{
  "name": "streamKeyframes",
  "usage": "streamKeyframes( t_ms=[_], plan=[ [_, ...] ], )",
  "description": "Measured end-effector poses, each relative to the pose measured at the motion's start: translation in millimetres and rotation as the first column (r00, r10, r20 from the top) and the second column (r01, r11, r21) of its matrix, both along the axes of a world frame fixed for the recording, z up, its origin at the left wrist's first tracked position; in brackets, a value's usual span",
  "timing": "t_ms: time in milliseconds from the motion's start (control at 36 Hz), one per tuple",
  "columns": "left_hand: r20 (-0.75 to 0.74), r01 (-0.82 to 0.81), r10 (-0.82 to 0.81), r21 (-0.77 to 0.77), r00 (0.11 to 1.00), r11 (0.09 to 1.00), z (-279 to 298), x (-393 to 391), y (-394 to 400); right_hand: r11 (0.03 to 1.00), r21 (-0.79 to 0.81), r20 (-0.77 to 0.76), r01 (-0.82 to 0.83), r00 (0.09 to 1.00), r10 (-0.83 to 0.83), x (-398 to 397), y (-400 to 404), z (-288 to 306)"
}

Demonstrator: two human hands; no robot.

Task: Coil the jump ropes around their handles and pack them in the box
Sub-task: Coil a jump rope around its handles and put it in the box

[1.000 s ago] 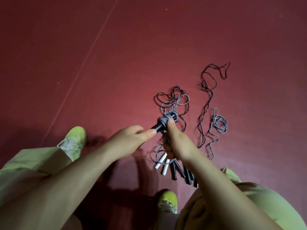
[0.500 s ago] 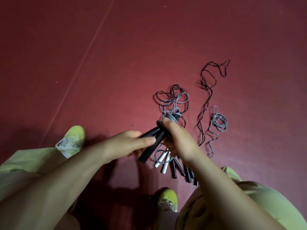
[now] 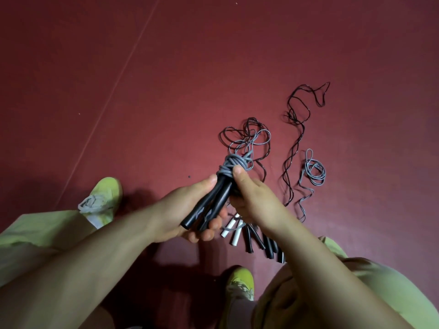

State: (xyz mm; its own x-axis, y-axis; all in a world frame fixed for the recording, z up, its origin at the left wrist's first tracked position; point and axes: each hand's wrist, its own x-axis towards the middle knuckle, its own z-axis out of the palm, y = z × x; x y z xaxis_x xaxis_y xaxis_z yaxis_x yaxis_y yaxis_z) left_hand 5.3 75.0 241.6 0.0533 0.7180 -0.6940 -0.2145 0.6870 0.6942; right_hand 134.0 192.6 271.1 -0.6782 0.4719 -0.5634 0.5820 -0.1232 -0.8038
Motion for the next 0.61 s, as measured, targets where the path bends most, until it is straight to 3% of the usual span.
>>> streamKeyframes(
  t_ms=[111, 278, 361, 444, 528, 611],
  plan=[
    [-0.166, -0.023, 0.020, -0.019, 0.986, 1.000, 10, 7, 7, 0.993, 0.104, 0.116, -0.054, 0.992, 0.042, -4, 1, -3],
    [-0.216, -0.064, 0.070, 0.033, 0.974, 0.997, 20, 14, 9, 0.971, 0.204, 0.196, -0.122, 0.977, 0.082, -9, 0, 1],
    [-0.362, 0.001, 0.018, 0.053, 0.932, 0.999, 17, 13, 10, 0.965, 0.223, 0.216, -0.137, 0.972, 0.088, -8, 0, -2],
    [-0.552, 0.090, -0.068, 0.014, 0.831, 0.996, 16, 10, 8, 0.968, 0.214, 0.233, -0.133, 0.969, 0.082, -7, -2, -4],
    [-0.770, 0.148, -0.149, -0.071, 0.621, 0.986, 16, 9, 8, 0.990, 0.124, 0.255, -0.070, 0.966, 0.036, -5, -1, -3],
    [-0.832, 0.144, -0.137, -0.070, 0.538, 0.987, 16, 9, 7, 0.999, -0.002, 0.206, 0.041, 0.978, -0.040, -6, 0, -2]
  ],
)
